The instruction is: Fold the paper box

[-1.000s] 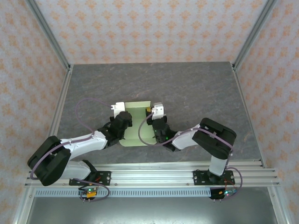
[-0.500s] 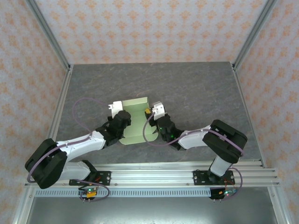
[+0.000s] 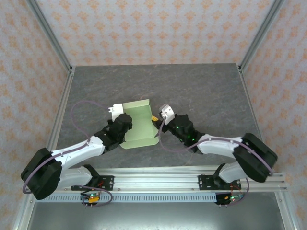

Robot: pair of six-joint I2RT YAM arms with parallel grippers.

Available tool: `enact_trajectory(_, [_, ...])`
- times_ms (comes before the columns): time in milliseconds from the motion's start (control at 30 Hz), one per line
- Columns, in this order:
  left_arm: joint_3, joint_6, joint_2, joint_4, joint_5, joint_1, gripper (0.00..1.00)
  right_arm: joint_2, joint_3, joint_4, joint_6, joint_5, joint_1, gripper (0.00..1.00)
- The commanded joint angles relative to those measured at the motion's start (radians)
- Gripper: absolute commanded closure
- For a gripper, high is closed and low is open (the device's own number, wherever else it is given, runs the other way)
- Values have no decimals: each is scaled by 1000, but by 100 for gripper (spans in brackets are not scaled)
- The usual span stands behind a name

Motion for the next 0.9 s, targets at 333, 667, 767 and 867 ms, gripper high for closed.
enact_trajectory(333, [60,-106,33,-93,-62,3,100,27,78,-69,130,-131,-74,40])
enact_trajectory(667, [83,6,64,-58,31,4,100,80,154,-188,-93,-301,-46,28])
enact_trajectory(767, [60,121,51,25,117,9,100,10,137,-292,-150,-320,-91,24])
enact_trajectory(867, [44,222,38,103,193,14,100,-67,120,-404,-182,-402,-148,24])
